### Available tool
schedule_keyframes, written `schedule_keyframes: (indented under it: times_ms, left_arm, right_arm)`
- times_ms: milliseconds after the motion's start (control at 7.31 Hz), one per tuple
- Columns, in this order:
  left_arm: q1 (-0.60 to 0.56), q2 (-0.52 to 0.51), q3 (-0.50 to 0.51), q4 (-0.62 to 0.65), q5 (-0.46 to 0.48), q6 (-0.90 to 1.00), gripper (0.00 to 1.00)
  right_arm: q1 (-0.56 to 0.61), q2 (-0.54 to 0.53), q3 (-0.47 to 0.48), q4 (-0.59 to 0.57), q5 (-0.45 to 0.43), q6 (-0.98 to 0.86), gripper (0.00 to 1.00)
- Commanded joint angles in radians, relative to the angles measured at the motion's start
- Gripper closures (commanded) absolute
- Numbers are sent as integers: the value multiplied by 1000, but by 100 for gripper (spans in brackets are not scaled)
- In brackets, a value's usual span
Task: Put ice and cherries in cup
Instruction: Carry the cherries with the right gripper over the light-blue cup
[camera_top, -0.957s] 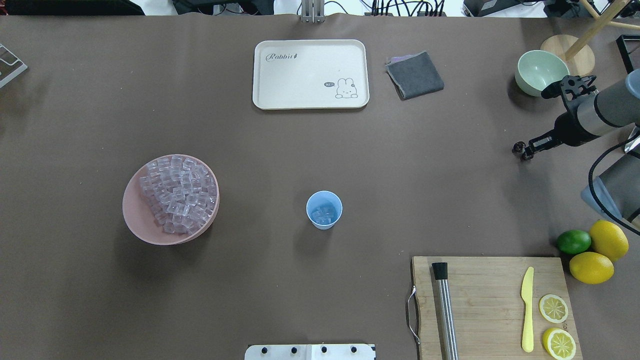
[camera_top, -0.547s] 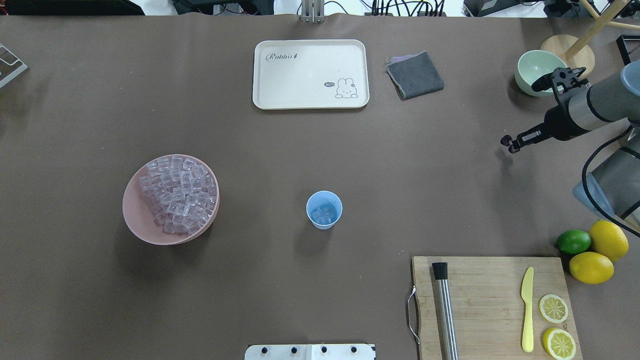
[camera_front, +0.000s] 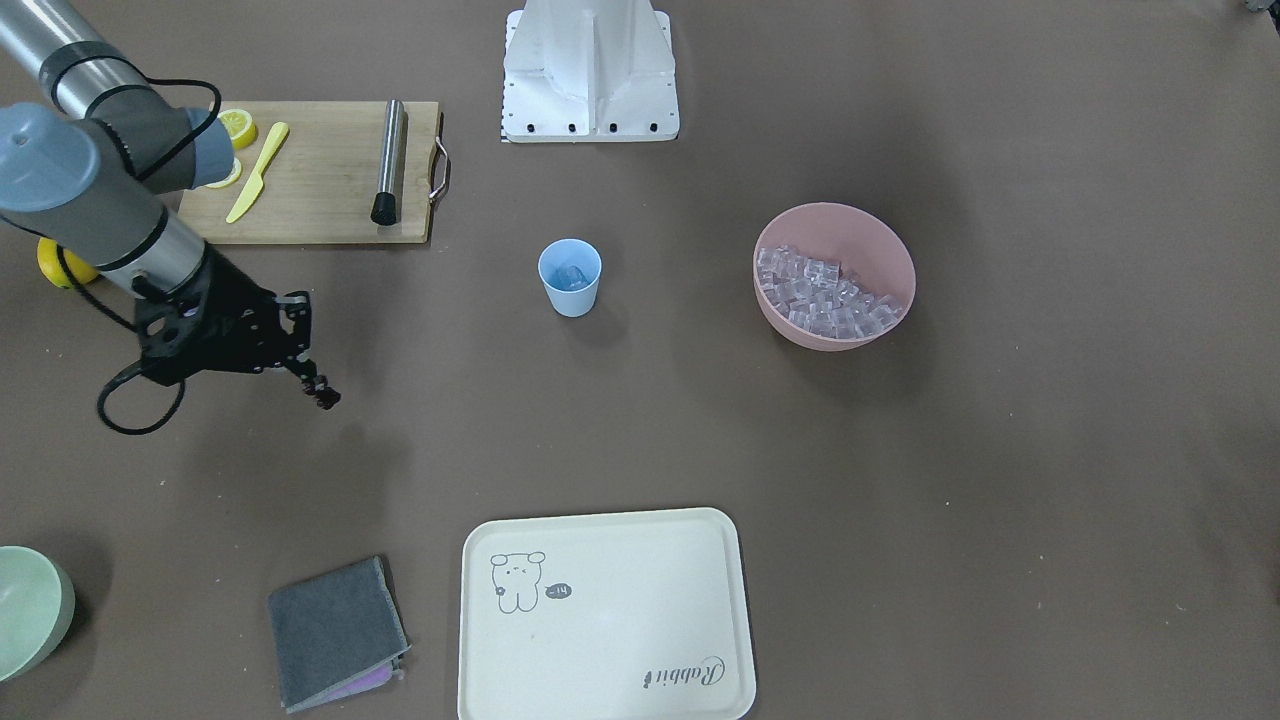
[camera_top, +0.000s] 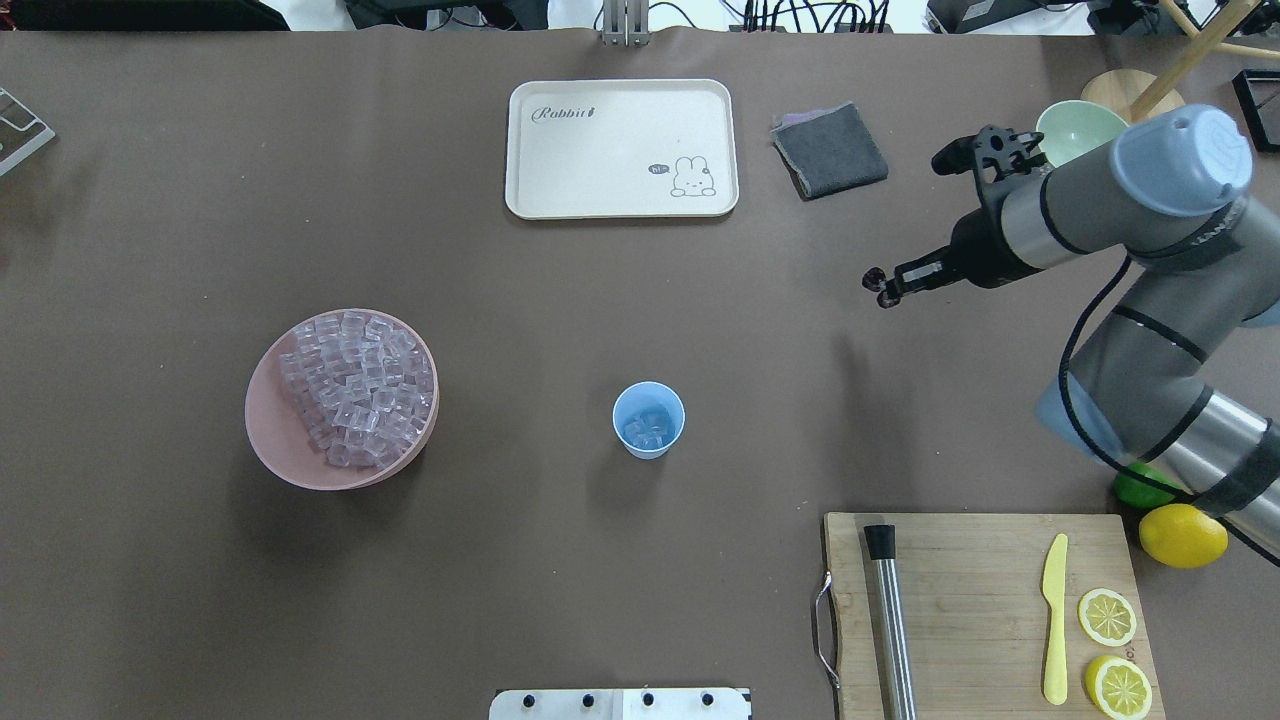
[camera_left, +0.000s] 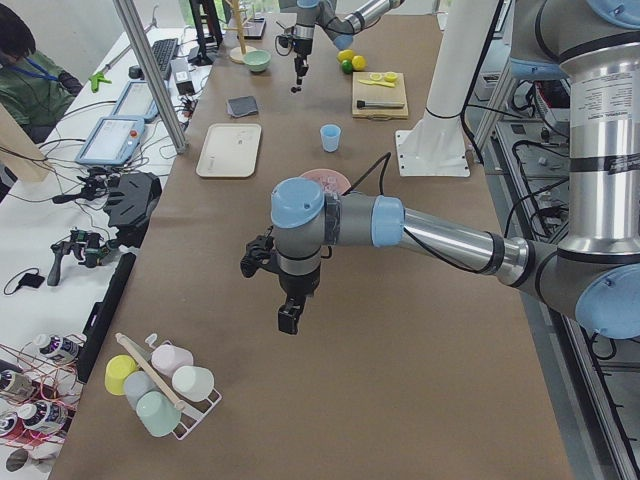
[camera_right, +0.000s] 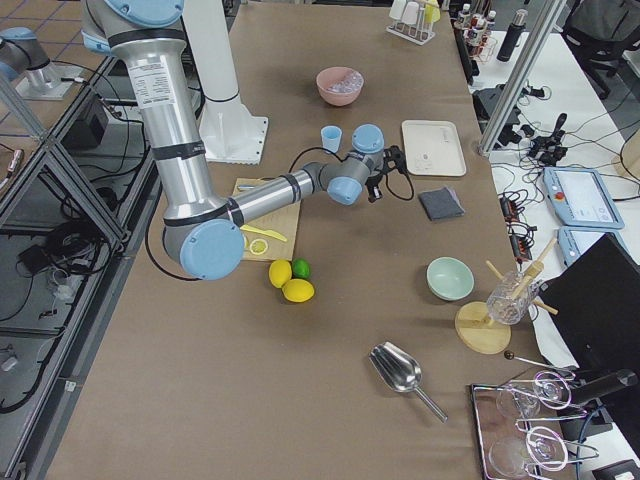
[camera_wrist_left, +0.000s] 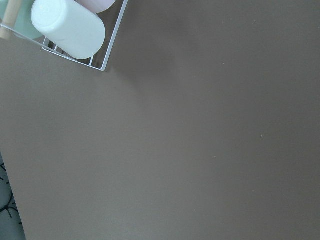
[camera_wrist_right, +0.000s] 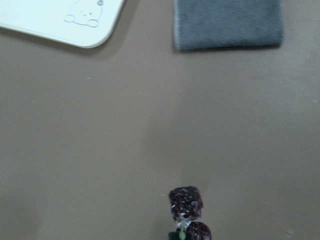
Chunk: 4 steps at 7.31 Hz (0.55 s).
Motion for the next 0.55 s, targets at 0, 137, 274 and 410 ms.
schedule_keyframes:
  times_ms: [0,137,274,410]
  left_arm:
    - [0,1,2,0,-6,-1,2]
    - [0,1,0,0,-8,0,2]
    - [0,3,3,2,-20,0,2]
    - [0,3,6,2,-21,0,2]
  right_arm:
    - [-112,120,28,-12,-82,177,100]
    - [-137,161,74,-88,-98,184,100]
    - [-155,200,147,-213,-107,184,100]
    - [-189,239,190,-285,-125,196,100]
